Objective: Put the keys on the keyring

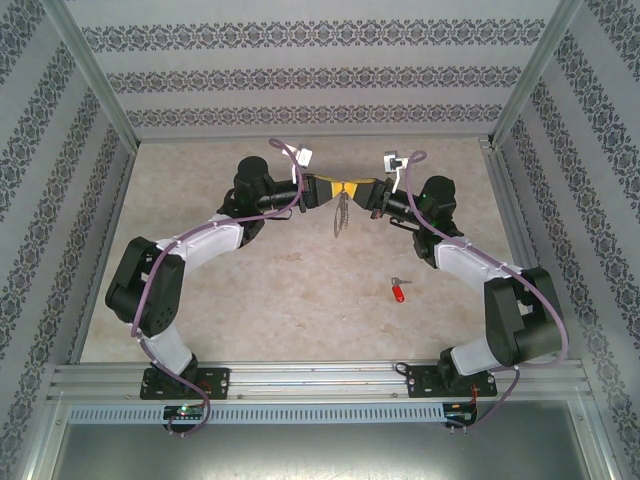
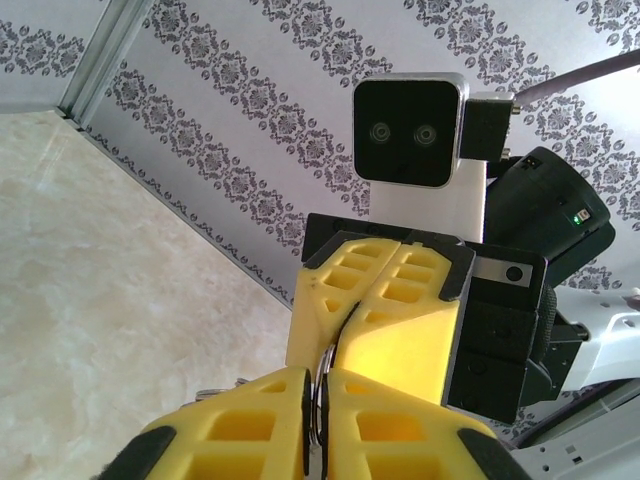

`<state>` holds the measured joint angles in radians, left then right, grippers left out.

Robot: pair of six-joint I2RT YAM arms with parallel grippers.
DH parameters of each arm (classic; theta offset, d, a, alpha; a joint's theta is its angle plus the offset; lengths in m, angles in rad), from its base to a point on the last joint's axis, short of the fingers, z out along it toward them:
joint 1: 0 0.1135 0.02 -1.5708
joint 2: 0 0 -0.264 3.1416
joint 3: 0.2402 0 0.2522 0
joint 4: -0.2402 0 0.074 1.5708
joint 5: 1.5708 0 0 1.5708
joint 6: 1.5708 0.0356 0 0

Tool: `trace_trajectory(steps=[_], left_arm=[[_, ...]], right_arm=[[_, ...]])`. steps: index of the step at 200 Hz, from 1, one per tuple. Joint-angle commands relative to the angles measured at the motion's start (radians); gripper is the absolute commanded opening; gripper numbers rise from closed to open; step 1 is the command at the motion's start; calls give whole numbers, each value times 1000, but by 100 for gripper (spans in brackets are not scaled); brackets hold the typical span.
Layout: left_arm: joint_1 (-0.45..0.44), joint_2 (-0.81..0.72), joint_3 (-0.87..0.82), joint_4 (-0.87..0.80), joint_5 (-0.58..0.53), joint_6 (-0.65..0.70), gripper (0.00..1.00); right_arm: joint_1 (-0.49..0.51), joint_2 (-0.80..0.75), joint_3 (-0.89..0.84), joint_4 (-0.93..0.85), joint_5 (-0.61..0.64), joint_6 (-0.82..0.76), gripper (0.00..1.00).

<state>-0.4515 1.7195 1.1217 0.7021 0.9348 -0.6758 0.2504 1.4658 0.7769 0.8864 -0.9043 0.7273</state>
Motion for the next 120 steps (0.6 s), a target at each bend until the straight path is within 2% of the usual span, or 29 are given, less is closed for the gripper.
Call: trace_trajectory(steps=[1,20,33,44,52,72,120], left_arm=[[-16,10,4,73,22,-13,7],[-17,9,6,69,21,-6,0],[-17,5,10,49,20,12,0],[-17,-2,19,4,17,49,0],[-16,-10,30,-40,16,82,0],[-16,-38,51,-168,5,200,0],[-16,-95,153,-538,-8,558,0]], right_arm=[[-3,-19,15,65,12,-3,0],[-7,-22,11,63,11,-3,0],[-14,-28,5,60,18,-1,0],[-26,-37,-6,60,29,5,19],[-36,-46,-16,60,36,10,28],[-66,-76,-45,53,55,22,41],[-100,-128,-91,9,45,23,44]])
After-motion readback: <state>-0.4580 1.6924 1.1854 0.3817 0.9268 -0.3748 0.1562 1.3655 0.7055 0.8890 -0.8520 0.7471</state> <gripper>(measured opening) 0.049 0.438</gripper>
